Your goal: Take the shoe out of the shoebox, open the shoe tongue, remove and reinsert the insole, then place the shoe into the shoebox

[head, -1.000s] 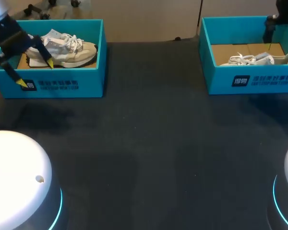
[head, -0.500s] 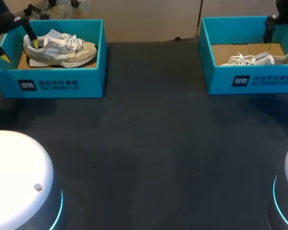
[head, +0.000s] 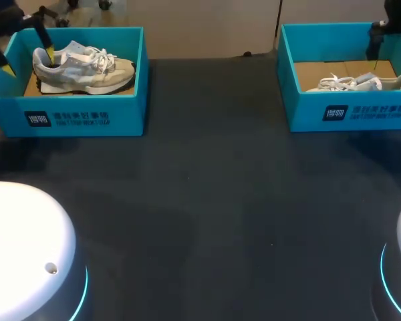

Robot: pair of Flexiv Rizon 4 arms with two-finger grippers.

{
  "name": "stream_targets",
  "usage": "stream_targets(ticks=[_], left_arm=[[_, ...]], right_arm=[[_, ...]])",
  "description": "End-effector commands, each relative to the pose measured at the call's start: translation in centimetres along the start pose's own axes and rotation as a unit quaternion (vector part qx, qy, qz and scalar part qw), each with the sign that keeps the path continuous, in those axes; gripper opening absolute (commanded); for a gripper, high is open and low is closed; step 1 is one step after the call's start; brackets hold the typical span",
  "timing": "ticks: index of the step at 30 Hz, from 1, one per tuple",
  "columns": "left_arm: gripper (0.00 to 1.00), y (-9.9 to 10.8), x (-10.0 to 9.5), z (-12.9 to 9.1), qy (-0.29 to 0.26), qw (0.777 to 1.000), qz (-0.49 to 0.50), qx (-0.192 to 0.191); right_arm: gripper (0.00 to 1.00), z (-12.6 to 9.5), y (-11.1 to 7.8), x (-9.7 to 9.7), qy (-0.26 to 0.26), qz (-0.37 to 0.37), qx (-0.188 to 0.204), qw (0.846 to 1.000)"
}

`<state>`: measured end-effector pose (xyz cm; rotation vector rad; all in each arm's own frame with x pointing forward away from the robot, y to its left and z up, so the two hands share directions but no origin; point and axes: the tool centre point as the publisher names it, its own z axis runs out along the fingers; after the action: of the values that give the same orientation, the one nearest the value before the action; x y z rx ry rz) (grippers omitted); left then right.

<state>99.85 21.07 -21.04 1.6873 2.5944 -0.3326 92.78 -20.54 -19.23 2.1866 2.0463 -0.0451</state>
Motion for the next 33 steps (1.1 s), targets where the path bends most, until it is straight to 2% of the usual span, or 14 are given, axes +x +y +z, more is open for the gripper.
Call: stream_targets(ticks=[1,3,5,7,8,10,12,21,22,33], left_arm=[[1.0,1.0,0.5,0.5,-0.001,0.998,0.023,-0.06],[1.0,2.8,0.5,0.6,0.006,0.997,0.03,-0.066],[1.0,4.3,0.5,0.8,0.013,0.997,0.047,-0.052],[1.0,5.4,0.4,1.0,0.021,0.997,0.054,-0.06],[1.0,6.2,0.4,1.0,0.015,0.997,0.071,-0.041],[1.0,7.6,0.2,1.1,0.023,0.995,0.085,-0.047],[1.0,8.5,0.2,0.9,0.027,0.994,0.101,-0.036],[1.0,13.0,0.3,-0.1,0.055,0.983,0.165,-0.061],[1.0,13.5,0.3,-0.2,0.049,0.98,0.186,-0.047],[1.0,13.5,0.3,-0.2,0.049,0.98,0.186,-0.047]], right_arm=[[1.0,0.0,0.0,0.0,-0.001,0.0,-0.001,1.0],[1.0,0.0,0.0,0.0,-0.001,0.0,-0.001,1.0],[1.0,0.0,0.0,0.0,-0.001,0.0,-0.001,1.0],[1.0,0.0,0.0,0.0,-0.001,0.0,-0.001,1.0],[1.0,0.0,0.0,0.0,-0.001,0.0,-0.001,1.0],[1.0,0.0,0.0,0.0,-0.001,0.0,-0.001,1.0],[1.0,0.0,0.0,0.0,-0.001,0.0,-0.001,1.0],[1.0,0.0,0.0,0.0,-0.001,0.0,-0.001,1.0],[1.0,0.0,0.0,0.0,-0.001,0.0,-0.001,1.0],[1.0,0.0,0.0,0.0,-0.001,0.0,-0.001,1.0]])
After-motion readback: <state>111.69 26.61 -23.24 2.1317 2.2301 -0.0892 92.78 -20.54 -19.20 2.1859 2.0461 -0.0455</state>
